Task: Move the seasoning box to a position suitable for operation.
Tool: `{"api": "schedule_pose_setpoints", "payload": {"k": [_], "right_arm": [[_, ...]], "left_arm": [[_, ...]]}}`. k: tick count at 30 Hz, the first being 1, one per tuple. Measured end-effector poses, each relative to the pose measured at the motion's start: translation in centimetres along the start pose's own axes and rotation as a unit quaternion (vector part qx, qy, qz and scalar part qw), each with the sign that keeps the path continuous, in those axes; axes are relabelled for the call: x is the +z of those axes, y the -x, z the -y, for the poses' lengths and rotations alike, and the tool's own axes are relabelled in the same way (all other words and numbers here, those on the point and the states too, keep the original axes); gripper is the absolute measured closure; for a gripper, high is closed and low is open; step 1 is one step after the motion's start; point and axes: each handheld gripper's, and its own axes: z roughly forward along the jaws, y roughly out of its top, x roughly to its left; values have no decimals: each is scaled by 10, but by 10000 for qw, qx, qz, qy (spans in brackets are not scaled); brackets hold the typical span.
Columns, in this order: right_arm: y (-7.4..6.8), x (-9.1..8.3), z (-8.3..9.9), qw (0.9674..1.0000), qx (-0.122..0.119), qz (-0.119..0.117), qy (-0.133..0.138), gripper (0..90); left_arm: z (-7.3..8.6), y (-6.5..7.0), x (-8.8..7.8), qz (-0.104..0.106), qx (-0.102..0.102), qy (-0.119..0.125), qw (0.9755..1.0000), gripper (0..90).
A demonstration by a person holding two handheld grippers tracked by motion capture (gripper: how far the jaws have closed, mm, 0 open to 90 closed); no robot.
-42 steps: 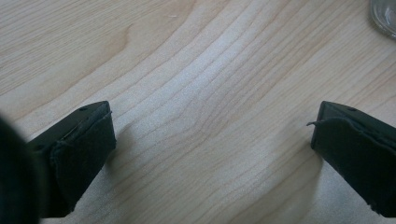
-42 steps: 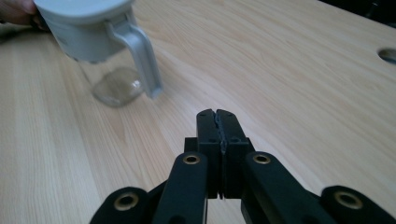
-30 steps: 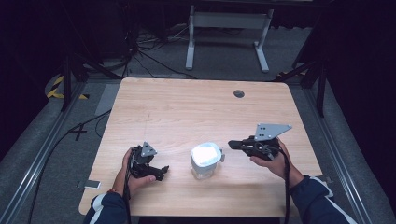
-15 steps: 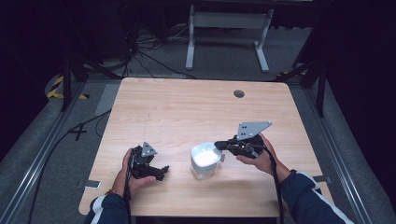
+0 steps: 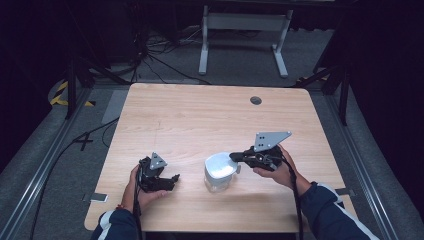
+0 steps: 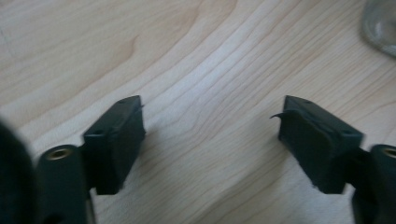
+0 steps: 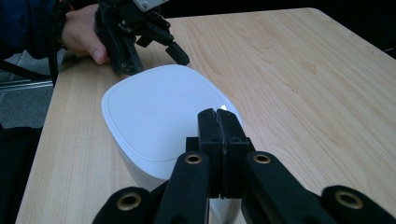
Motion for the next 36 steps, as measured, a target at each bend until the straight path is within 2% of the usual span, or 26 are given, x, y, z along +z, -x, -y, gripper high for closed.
{"api": "schedule_pose_setpoints", "payload": {"k": [2,3,4,5,6,7,9,10,12,14,15,18,20,25,27,28,36], "right_arm": [[1,-1,1,10000,3,-7,2,900],[1,-1,1,10000,21,0,13,900],[1,-1,1,10000,15,15,12,900],[1,-2,1,10000,-7,24,0,900],[1,-2,1,10000,9,7,18,900],[2,-2,2,10000,24,-1,19,900],[1,-2,2,10000,22,17,38,900],[1,-2,2,10000,22,17,38,900],[1,-2,3,10000,-2,30,47,900],[1,-2,4,10000,-19,13,73,900],[2,-3,5,10000,9,2,88,900],[2,-4,5,10000,20,-1,90,900],[3,-4,6,10000,23,10,76,900],[3,-5,7,10000,35,28,49,900],[3,-5,7,10000,35,38,43,900],[3,-5,7,10000,29,44,42,900],[1,-5,7,10000,-30,75,15,900]], "left_arm": [[-10,6,-9,81,86,346,9993,372],[-15,9,-14,174,119,558,9982,430],[-20,14,-18,243,120,689,9973,452],[-25,18,-22,316,230,797,9960,481],[-25,18,-22,316,230,797,9960,532],[-33,27,-28,435,454,920,9938,564],[-38,34,-31,545,525,1031,9918,612],[-38,34,-31,545,525,1031,9918,638],[-45,42,-35,650,729,1112,9890,665],[-49,48,-36,758,863,1115,9871,726],[-50,49,-37,744,942,1125,9864,743],[-52,52,-37,808,949,1135,9857,786],[-54,55,-37,833,1036,1151,9844,813],[-60,61,-39,861,1063,1207,9832,829],[-64,65,-40,904,1105,1234,9820,846],[-65,66,-40,871,1204,1223,9813,849],[-76,70,-42,924,1185,1354,9793,896]]}}
